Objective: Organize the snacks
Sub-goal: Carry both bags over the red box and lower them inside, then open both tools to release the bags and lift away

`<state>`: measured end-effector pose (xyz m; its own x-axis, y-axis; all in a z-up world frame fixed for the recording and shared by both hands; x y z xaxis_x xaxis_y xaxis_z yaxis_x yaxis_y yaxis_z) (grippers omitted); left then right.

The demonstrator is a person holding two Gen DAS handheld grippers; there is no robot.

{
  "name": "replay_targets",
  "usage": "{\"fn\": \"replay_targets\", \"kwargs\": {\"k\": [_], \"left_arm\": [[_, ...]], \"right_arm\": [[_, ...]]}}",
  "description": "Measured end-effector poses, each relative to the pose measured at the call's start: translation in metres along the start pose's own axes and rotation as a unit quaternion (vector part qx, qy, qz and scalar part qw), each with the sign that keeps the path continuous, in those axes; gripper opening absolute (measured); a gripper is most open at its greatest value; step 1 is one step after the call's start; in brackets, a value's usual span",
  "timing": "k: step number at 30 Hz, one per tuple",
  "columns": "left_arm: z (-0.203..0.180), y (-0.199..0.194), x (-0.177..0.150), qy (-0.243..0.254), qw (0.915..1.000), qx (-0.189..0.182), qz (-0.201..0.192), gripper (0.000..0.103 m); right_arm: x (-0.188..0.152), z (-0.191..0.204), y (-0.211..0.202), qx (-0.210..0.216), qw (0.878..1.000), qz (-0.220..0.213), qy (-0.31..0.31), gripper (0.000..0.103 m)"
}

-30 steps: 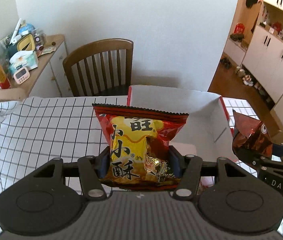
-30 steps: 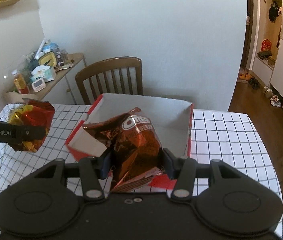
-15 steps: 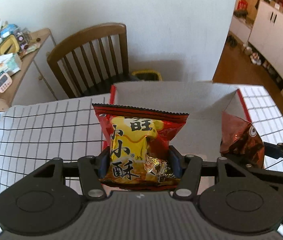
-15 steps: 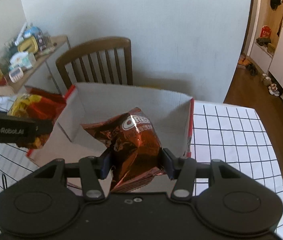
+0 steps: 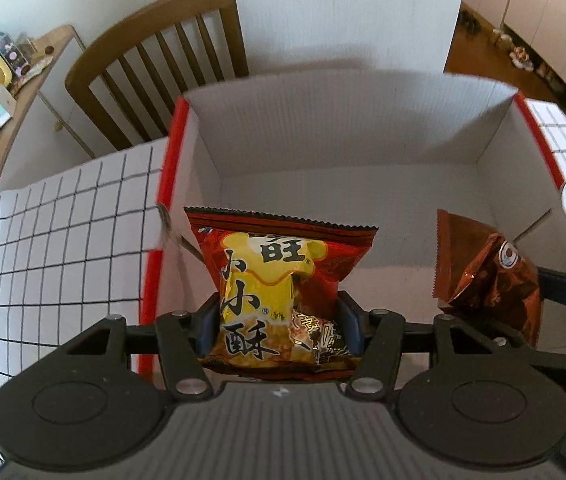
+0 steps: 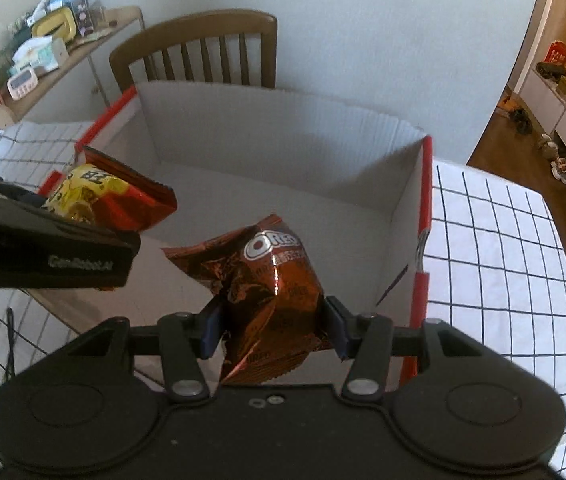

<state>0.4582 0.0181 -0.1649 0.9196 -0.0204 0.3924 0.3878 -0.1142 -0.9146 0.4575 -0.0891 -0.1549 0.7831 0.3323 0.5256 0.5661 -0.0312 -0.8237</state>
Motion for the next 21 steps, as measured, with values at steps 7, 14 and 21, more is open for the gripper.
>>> {"fn": "replay_targets", "kwargs": {"k": [7, 14, 21], "left_arm": [[-0.006, 0.013, -0.012, 0.003, 0.9998, -0.001, 0.018, 0.059], [-0.003, 0.007, -0.01, 0.002, 1.0, -0.002, 0.008, 0.061], [-0.006, -0.014, -0.008, 0.003, 0.9999, -0.003, -0.016, 0.065]], "right_arm": [[-0.004, 0.004, 0.005, -0.005, 1.0, 0.003, -0.011, 0.052], [-0.001, 0.004, 0.004, -0.011, 1.0, -0.002, -0.011, 0.066], [0.002, 0.001, -0.011, -0.011, 1.0, -0.019, -0.004, 0.076]]}}
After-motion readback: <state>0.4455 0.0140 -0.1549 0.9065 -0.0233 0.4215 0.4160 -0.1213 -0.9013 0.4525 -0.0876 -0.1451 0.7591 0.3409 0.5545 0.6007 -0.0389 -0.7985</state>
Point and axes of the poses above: each gripper's, at about its wrist camera, not at the fingertips, and y roughly the way its jaws point, z to its left, x to its top, the point moved 8 cm from there along y, roughly the way its jaws point, and after that the axes turned 14 degrees about -x, right-handed, at the moved point
